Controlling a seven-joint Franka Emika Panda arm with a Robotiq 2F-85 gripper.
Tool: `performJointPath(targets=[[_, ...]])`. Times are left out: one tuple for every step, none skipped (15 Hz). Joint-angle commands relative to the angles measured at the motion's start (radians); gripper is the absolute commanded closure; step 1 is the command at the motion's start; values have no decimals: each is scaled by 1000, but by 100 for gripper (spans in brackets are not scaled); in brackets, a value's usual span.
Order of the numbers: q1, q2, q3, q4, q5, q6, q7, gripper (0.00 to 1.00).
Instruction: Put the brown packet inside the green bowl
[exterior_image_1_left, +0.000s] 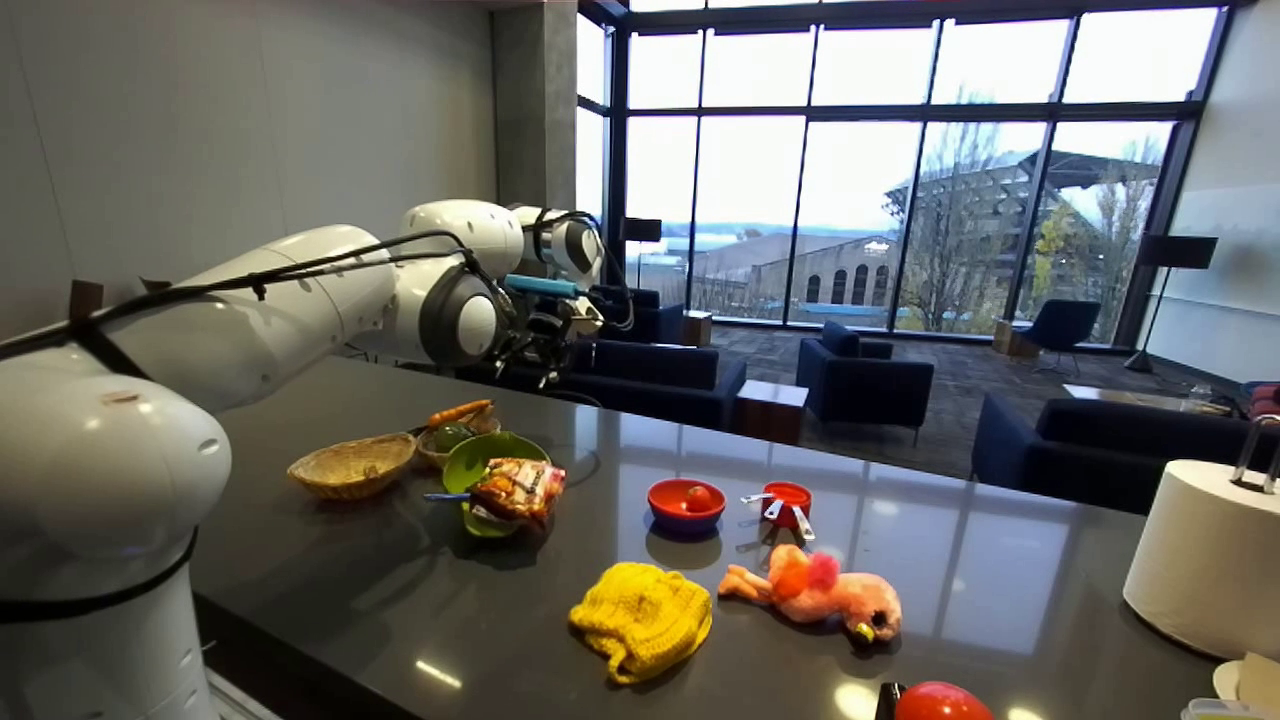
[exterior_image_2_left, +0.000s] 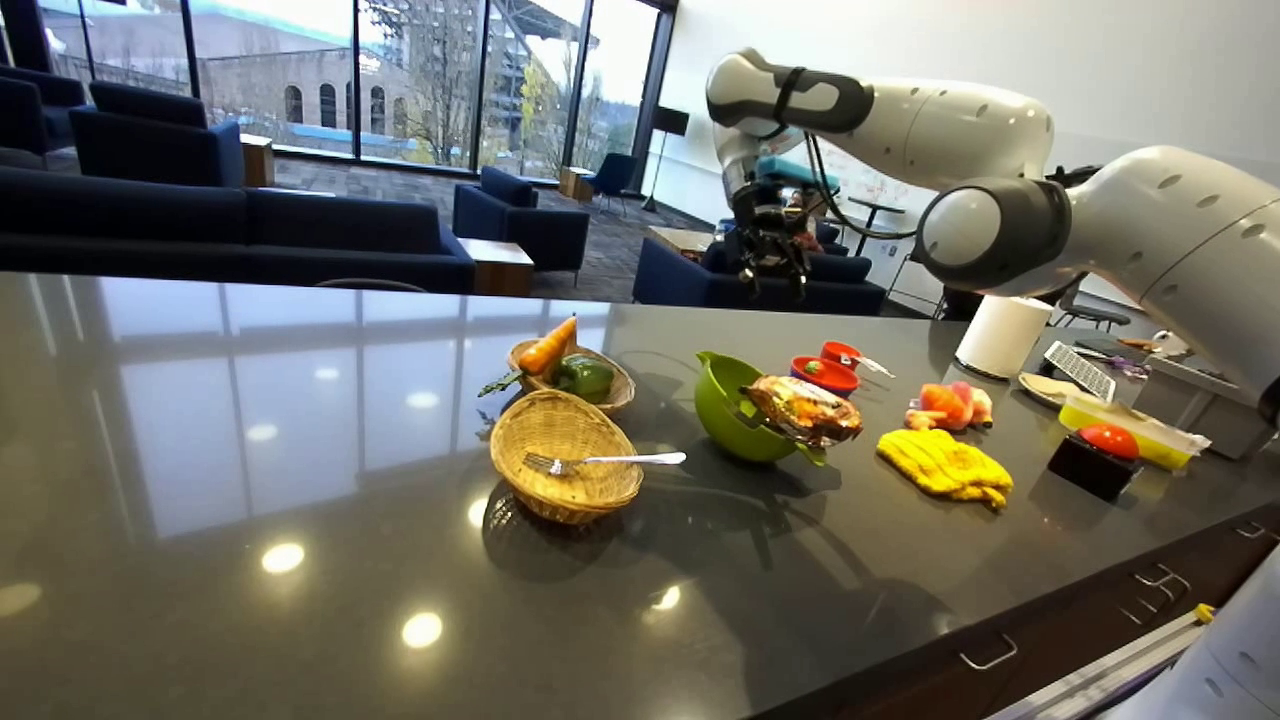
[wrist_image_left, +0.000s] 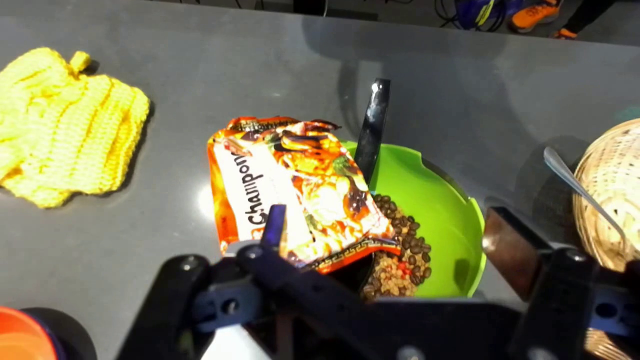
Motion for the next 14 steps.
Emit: performJointPath(targets=[[6, -23, -12, -8, -21, 77, -30, 0], [6, -22, -12, -8, -21, 102, -29, 0], [4, -23, -10, -9, -17, 124, -29, 0], [4, -23, -12, -10, -19, 147, -28, 0], [3, -22, -10, -12, -16, 167, -28, 0], [1, -22, -8, -14, -12, 180, -27, 0], [-1, -20, -5, -16, -8, 197, -26, 0], [-1, -18, -4, -18, -8, 215, -30, 0], [-3, -15, -2, -19, -5, 234, -32, 0], [-2, -10, -1, -20, -6, 260, -38, 0], [0, -4, -3, -14, -8, 276, -42, 0], [1, 21, -3, 26, -7, 273, -43, 0], [1, 21, -3, 21, -7, 286, -43, 0], [2, 2, -5, -19, -11, 318, -44, 0]])
